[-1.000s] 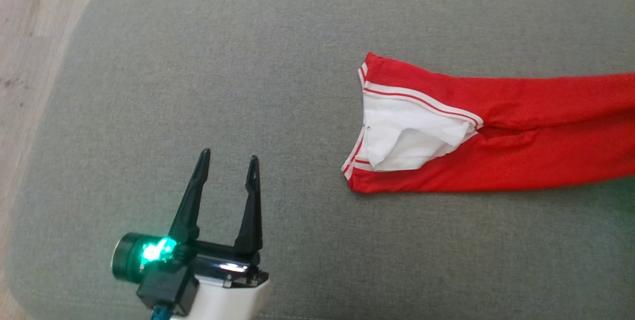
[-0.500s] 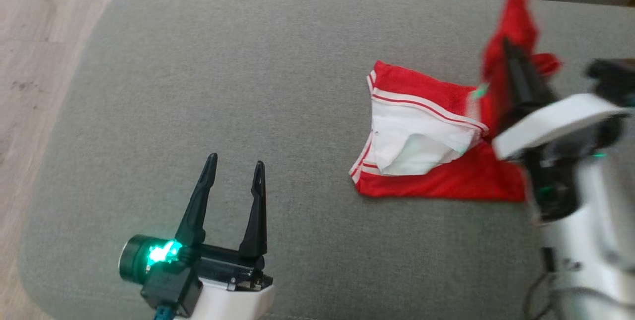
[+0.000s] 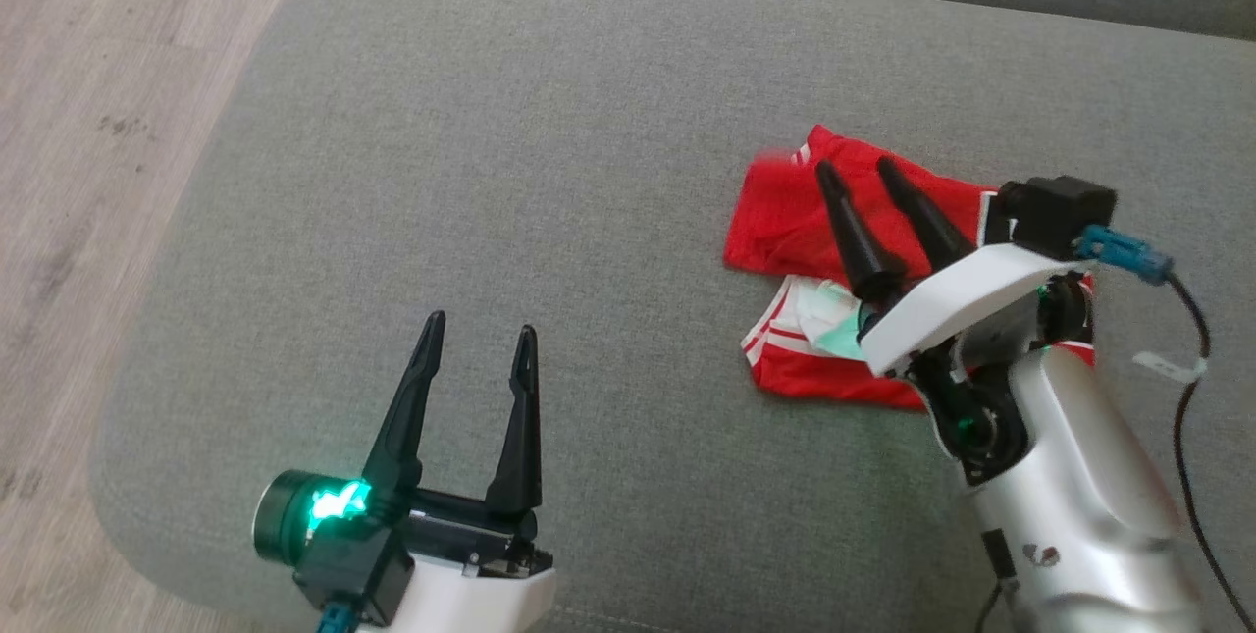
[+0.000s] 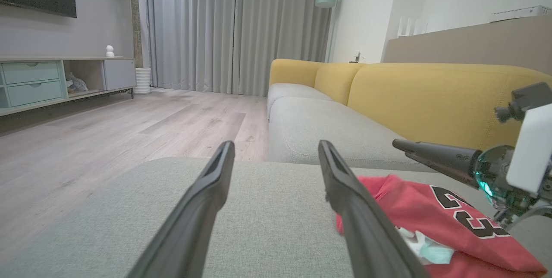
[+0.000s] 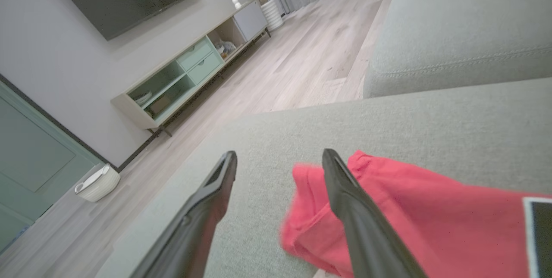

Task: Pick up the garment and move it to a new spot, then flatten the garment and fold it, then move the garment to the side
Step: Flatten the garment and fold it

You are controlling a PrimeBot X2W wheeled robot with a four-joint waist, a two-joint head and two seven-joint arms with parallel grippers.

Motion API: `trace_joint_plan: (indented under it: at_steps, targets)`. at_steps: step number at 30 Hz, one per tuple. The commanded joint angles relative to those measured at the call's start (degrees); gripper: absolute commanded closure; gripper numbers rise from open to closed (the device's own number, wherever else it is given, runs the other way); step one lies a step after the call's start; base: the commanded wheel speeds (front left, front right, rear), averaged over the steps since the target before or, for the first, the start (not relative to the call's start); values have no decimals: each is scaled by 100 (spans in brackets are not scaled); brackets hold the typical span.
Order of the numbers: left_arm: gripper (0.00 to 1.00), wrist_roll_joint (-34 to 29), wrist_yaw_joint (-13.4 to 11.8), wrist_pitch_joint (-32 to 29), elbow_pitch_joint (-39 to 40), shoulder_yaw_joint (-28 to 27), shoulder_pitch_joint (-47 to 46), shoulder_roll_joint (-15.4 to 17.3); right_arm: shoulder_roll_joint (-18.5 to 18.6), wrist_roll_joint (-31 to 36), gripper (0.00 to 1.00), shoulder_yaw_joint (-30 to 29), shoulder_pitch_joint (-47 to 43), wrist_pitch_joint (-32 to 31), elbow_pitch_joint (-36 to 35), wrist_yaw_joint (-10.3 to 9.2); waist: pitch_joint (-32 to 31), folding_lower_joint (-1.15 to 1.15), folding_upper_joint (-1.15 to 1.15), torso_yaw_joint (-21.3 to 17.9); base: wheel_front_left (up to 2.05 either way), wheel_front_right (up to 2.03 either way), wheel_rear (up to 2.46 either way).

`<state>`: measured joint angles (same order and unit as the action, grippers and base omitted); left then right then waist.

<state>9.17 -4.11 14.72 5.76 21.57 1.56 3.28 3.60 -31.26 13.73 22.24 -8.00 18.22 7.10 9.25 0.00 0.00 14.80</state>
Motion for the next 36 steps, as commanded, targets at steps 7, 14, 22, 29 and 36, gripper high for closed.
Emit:
trace_joint_plan:
  at_steps: [7, 14, 22, 29, 36]
  targets:
    - [0, 39, -87, 28, 195, -179, -170, -40, 655, -214, 0, -426, -1, -171, -541, 39, -124, 0, 0, -87, 0, 0, 0]
    - [0, 23, -62, 28, 200, -139, -130, -40, 1583, -1587, 100, -260, -382, -1269, -332, 39, -190, 0, 0, -144, 0, 0, 0]
    - [0, 53, 45, 28, 132, 97, -225, -40, 2146, -2906, 100, 147, -124, -2382, 122, 39, -64, 0, 0, 102, 0, 0, 0]
    - [0, 112, 29, 28, 93, 229, -284, -40, 2338, -3128, 100, 418, 158, -2638, 680, 39, 65, 0, 0, 304, 0, 0, 0]
    - [0, 116, 0, 28, 71, 213, -334, -40, 2319, -3484, 100, 900, 105, -2921, 418, 39, 75, 0, 0, 294, 0, 0, 0]
